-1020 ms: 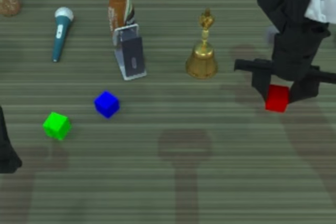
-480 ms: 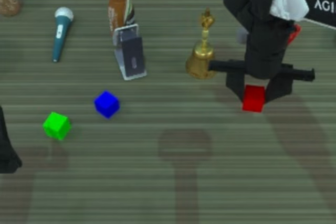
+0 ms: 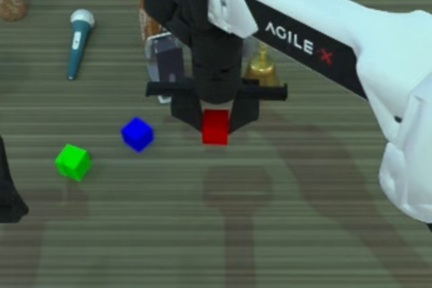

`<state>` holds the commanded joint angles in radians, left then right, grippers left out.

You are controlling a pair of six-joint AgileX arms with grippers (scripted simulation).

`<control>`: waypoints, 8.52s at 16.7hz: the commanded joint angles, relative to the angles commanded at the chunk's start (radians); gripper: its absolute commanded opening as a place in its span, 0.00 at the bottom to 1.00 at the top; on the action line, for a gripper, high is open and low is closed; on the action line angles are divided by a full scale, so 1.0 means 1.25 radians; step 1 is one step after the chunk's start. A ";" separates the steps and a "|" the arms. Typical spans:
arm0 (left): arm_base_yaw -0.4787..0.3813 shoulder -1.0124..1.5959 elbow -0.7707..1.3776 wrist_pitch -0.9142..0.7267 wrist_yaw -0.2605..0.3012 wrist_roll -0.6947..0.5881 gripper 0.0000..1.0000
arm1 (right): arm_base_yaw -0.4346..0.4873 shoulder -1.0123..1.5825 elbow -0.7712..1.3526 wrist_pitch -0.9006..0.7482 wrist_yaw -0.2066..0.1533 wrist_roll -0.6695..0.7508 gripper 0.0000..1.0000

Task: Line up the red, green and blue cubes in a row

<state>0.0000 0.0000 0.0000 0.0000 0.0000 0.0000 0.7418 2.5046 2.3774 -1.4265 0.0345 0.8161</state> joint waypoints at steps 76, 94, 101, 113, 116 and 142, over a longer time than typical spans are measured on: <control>-0.044 0.500 0.361 -0.278 0.005 0.068 1.00 | -0.133 -0.611 -0.469 0.281 0.106 -0.211 1.00; -0.122 1.513 1.086 -0.797 0.001 0.189 1.00 | -0.570 -1.960 -1.861 1.094 -0.011 -0.643 1.00; -0.125 1.554 1.115 -0.817 0.001 0.194 1.00 | -0.585 -2.004 -1.902 1.141 -0.028 -0.653 1.00; -0.124 1.659 0.994 -0.591 0.002 0.197 1.00 | -0.585 -2.004 -1.902 1.141 -0.028 -0.653 1.00; -0.124 1.661 0.992 -0.588 0.002 0.197 1.00 | -0.585 -2.004 -1.902 1.141 -0.028 -0.653 1.00; -0.122 1.630 1.020 -0.629 0.005 0.196 0.00 | -0.585 -2.004 -1.902 1.141 -0.028 -0.653 1.00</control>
<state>-0.1523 2.0374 1.2749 -0.7863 0.0067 0.2446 0.0100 0.0000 0.0000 0.0000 0.0000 0.0000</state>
